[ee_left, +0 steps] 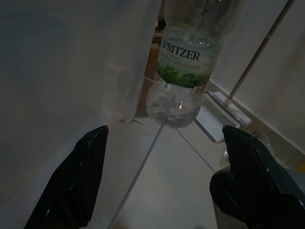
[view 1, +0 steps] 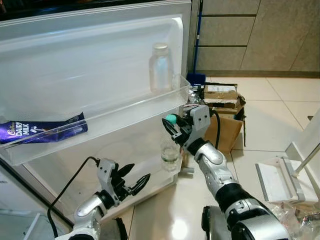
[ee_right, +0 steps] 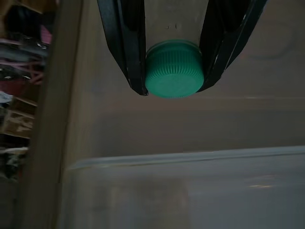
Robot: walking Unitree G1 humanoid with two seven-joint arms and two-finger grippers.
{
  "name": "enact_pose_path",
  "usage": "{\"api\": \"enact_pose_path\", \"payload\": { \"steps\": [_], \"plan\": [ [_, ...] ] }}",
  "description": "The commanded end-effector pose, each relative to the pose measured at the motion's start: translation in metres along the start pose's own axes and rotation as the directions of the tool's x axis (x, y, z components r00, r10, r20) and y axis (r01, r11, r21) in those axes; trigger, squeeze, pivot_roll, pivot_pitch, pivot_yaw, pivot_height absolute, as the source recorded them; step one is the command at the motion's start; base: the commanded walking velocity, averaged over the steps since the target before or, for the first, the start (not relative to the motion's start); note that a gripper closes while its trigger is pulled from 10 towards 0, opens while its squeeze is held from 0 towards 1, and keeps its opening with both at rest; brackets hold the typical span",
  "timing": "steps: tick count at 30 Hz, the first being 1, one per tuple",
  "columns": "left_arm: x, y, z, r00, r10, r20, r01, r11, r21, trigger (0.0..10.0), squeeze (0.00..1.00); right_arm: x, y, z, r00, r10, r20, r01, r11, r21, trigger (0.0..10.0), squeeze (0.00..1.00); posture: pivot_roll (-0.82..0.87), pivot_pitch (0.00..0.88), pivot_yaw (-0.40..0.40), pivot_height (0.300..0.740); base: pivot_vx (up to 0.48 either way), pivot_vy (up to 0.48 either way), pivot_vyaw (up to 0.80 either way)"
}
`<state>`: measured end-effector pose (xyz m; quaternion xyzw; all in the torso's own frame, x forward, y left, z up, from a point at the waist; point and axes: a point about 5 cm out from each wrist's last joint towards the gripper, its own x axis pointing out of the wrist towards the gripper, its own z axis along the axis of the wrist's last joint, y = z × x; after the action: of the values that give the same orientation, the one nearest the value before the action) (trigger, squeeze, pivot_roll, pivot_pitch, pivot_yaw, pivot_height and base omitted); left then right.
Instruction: Restocking fridge
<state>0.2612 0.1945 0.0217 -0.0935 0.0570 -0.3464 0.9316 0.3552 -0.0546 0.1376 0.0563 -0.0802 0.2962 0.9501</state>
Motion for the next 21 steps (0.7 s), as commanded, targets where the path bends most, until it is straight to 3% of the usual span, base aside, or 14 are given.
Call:
{"api": "enact_pose_path", "payload": {
  "steps": [1,7,10,14,17,21],
  "plan": [
    [0.002,-0.003,-0.001,1.0,-0.015,-0.001,0.015,1.0,-0.004,10.0,0.0,0.001,0.001,-0.002,1.0,0.005,-0.011,-0.005,0.999,-0.039,10.0,0.0,0.01,0.03,-0.033,0.426,0.0,0.0,0.0],
    [0.003,-0.005,-0.002,1.0,-0.022,0.001,0.022,1.0,-0.006,10.0,0.0,-0.005,0.008,-0.017,0.995,0.037,-0.087,-0.047,0.993,-0.11,10.0,0.0,0.01,0.033,-0.036,0.426,0.0,0.0,0.0],
    [0.003,-0.006,-0.002,1.0,-0.027,0.003,0.027,1.0,-0.005,10.0,0.0,-0.017,0.012,-0.04,0.983,0.023,-0.182,-0.048,0.99,-0.131,10.0,0.0,0.02,0.035,-0.037,0.426,0.0,0.0,0.0],
    [0.003,-0.006,-0.002,1.0,-0.027,0.003,0.028,1.0,-0.002,10.0,0.0,-0.023,0.01,-0.049,0.976,-0.004,-0.217,-0.021,0.993,-0.114,10.0,0.0,0.02,0.034,-0.039,0.426,0.0,0.0,0.0],
    [0.003,-0.005,-0.001,1.0,-0.031,0.005,0.031,1.0,0.002,10.0,0.0,-0.031,0.003,-0.058,0.965,-0.067,-0.255,0.055,0.997,-0.054,10.0,0.0,0.03,0.035,-0.038,0.426,0.0,0.0,0.0],
    [0.003,-0.006,0.0,0.999,-0.037,0.008,0.037,0.999,0.006,10.0,0.0,-0.028,-0.002,-0.052,0.972,-0.1,-0.214,0.102,0.995,-0.002,10.0,0.0,0.03,0.04,-0.034,0.426,0.0,0.0,0.0]
  ]
}}
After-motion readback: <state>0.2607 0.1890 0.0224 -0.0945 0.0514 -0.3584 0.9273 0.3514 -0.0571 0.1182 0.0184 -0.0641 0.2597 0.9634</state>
